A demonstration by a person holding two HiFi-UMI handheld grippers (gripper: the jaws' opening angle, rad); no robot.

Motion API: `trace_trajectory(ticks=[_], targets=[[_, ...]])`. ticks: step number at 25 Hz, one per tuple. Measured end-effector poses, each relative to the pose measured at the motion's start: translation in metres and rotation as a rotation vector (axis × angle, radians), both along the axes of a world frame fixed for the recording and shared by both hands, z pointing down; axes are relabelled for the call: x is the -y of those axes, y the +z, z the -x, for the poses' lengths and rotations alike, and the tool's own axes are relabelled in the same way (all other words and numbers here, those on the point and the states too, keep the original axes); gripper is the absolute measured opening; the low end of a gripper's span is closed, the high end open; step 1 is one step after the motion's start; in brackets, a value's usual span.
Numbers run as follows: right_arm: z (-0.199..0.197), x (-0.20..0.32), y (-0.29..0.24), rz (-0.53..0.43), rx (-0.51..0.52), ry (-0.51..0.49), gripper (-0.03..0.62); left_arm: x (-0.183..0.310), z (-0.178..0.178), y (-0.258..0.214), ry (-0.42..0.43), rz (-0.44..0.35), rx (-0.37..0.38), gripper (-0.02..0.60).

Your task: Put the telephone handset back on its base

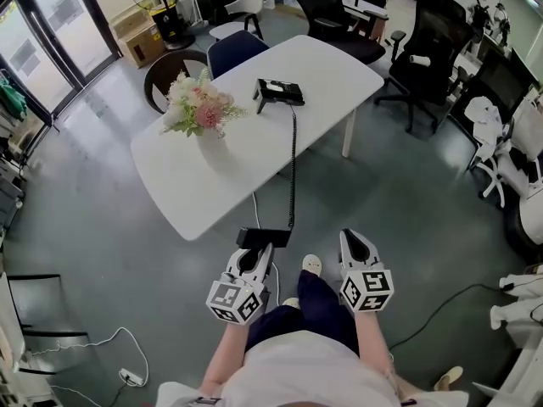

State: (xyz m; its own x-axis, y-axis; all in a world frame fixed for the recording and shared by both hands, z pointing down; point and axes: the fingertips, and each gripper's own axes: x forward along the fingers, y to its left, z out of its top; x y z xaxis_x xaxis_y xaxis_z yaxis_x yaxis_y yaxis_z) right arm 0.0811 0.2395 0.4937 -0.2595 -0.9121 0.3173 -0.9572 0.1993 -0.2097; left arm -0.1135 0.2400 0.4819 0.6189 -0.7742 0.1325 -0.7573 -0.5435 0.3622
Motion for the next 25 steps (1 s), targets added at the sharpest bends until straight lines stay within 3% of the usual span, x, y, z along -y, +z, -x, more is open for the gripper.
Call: trace_trajectory(ticks=[25], targets=[[-0.027, 0.136, 0.008, 0.038, 0.002, -0.105, 0.043, 0.122, -0.036, 0.013, -0.086, 0.097, -0.110, 0.080]])
